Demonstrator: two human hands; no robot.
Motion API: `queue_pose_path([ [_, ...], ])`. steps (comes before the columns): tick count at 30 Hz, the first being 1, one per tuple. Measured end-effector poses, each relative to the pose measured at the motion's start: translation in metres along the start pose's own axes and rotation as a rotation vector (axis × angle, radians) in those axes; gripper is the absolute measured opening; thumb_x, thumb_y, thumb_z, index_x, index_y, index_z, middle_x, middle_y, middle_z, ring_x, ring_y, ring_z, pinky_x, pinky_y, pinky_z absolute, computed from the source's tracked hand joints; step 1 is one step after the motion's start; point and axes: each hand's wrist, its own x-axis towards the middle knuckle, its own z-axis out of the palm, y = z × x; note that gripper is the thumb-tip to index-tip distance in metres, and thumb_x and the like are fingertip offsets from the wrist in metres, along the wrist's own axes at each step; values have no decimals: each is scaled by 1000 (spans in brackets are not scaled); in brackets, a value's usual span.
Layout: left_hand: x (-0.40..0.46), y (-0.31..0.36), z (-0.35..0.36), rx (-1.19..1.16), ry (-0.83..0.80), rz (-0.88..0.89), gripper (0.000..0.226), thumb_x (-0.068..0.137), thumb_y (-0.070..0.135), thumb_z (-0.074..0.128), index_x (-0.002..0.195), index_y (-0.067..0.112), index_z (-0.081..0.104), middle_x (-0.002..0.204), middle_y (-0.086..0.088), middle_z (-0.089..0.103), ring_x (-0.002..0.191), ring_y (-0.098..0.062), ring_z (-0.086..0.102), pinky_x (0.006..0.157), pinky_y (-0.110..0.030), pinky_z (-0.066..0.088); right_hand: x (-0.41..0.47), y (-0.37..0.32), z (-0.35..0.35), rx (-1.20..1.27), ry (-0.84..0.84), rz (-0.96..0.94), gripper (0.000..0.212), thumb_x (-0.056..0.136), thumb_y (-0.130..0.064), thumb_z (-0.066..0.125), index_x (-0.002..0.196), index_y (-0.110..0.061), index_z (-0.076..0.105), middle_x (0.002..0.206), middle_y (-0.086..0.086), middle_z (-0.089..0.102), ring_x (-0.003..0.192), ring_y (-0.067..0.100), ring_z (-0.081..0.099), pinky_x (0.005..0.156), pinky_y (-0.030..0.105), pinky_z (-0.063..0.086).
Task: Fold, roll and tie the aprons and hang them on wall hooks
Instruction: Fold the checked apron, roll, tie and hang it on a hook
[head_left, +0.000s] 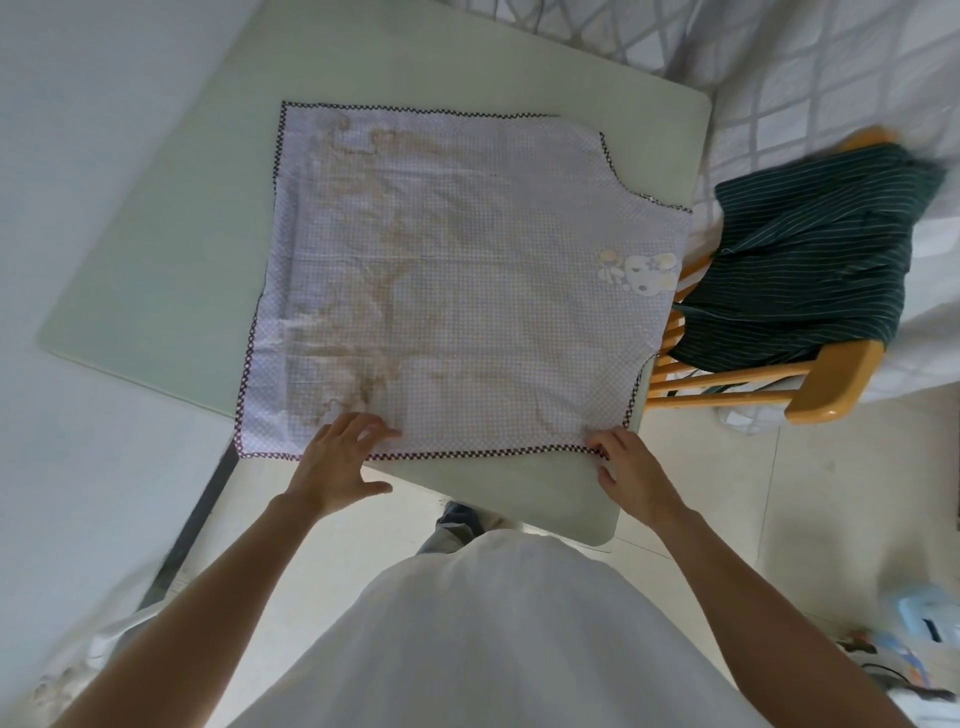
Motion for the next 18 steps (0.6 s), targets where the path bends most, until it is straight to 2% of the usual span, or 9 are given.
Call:
queue_pose_path([
  [2, -5, 2, 4, 18, 32, -7, 70, 50, 19, 90, 114, 22, 62, 112, -2, 62, 103, -27, 59, 78, -39, 54, -6, 1, -1, -20, -80, -29, 36, 77, 4, 63, 110, -8, 58, 106, 9, 56, 95, 24, 55, 84, 34, 51],
  [4, -5, 3, 10, 24, 125, -37, 65, 52, -6, 82, 109, 18, 62, 101, -1, 63, 91, -26, 62, 66, -34, 56, -13, 2, 1, -26, -107, -22, 37, 77, 8, 58, 112, -6, 57, 108, 10, 56, 95, 25, 55, 84, 33, 49],
  [6, -8, 3, 16, 22, 163, -65, 63, 53, -16, 74, 104, 17, 59, 93, -2, 63, 82, -27, 62, 53, -33, 56, -19, 1, 3, -30, -93, -3, 38, 77, 11, 56, 111, -4, 57, 107, 11, 57, 95, 26, 56, 82, 31, 47],
  [10, -17, 0, 17, -14, 137, -45, 60, 55, -21, 67, 97, 20, 54, 88, -3, 65, 71, -28, 65, 47, -34, 54, -24, 1, 1, -45, 64, 15, 28, 70, 14, 62, 93, -3, 63, 89, 12, 60, 78, 27, 56, 67, 36, 52],
  [13, -23, 2, 10, -37, 135, -26, 50, 53, -22, 70, 90, 12, 68, 88, -5, 68, 67, -26, 67, 55, -31, 56, -24, -3, -9, -34, 216, 2, 11, 76, 7, 63, 76, -4, 61, 80, 8, 57, 72, 16, 42, 58, 35, 50],
  [16, -33, 8, 2, -4, 203, -176, 34, 56, -14, 74, 81, 9, 73, 92, -7, 69, 78, -31, 66, 65, -39, 58, -24, -6, -20, -22, 347, -9, 13, 85, -11, 50, 76, -8, 59, 82, 2, 57, 80, 16, 43, 68, 25, 39],
  [18, -43, 17, -3, 34, 260, -316, 20, 63, -6, 74, 76, 8, 71, 83, -7, 69, 78, -33, 64, 64, -41, 55, -25, -10, -28, 73, 316, -14, 20, 91, -17, 40, 76, -12, 53, 73, -4, 54, 71, 14, 46, 65, 23, 35],
])
